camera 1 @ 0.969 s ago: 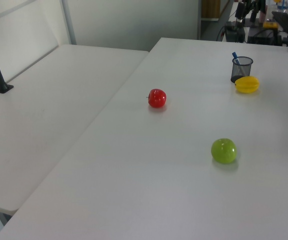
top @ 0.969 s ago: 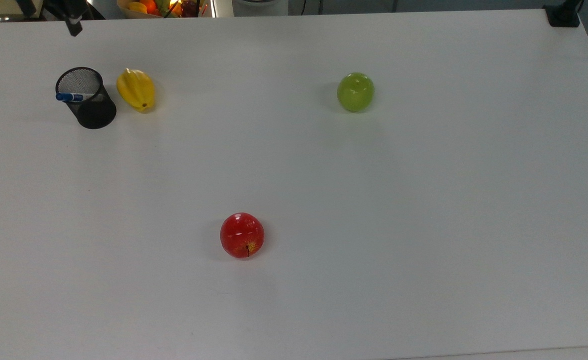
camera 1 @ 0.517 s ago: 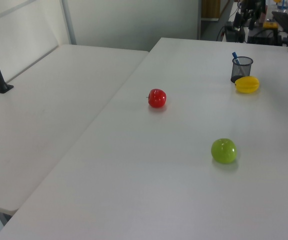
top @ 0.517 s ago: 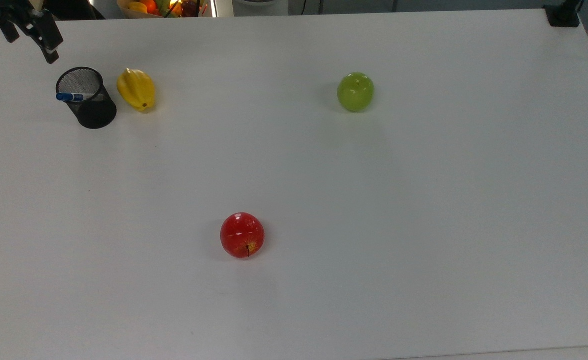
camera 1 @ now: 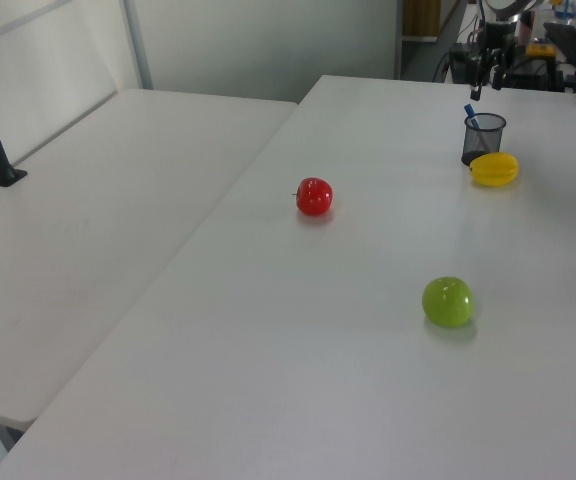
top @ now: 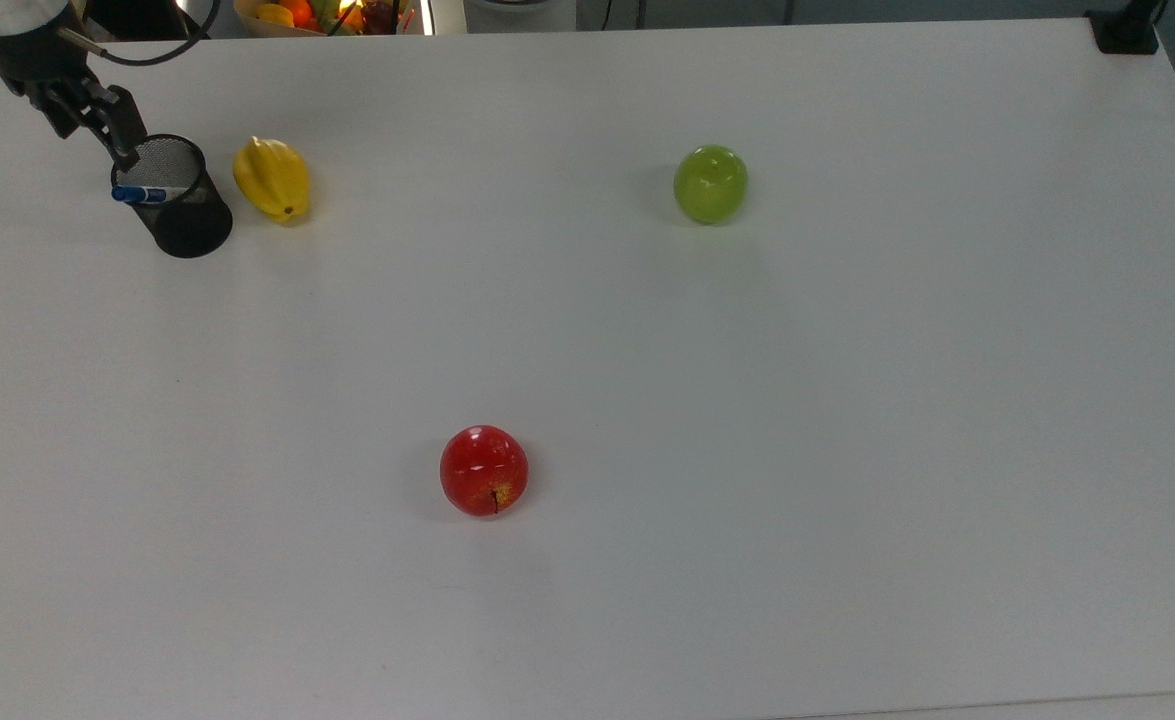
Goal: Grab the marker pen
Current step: 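Move the gripper over the black mesh pen cup and lower it, then close the gripper on the blue-capped white marker in the cup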
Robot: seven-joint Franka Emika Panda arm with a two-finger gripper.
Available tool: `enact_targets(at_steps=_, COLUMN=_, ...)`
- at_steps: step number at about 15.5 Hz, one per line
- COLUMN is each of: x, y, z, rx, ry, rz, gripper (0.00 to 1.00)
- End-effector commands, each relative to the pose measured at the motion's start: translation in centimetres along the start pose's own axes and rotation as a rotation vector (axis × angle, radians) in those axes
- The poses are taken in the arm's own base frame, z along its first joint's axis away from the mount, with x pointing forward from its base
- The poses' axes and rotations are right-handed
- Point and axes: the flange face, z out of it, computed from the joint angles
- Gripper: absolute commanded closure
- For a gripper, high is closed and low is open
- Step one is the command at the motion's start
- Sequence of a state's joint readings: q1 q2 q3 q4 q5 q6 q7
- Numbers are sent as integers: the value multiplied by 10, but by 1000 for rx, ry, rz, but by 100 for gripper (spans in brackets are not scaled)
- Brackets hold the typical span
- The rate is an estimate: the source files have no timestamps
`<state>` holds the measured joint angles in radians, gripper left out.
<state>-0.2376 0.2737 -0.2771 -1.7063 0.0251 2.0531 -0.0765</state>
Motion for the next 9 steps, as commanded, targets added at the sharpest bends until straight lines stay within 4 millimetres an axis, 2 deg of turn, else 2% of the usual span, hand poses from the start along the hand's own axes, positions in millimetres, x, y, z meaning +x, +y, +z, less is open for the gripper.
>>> enact_targets(at_steps=1, x=7, y=-4, z=11, rx=8, ry=38, rz=-9, gripper=39)
enact_targets(at_steps=4, x=8, y=-3, z=17, rx=11, ry=36, rz=-6, gripper=47)
enact_targets(at_steps=9, x=9, y=-4, z=19, rx=21, ry=37, rz=4, gripper=48)
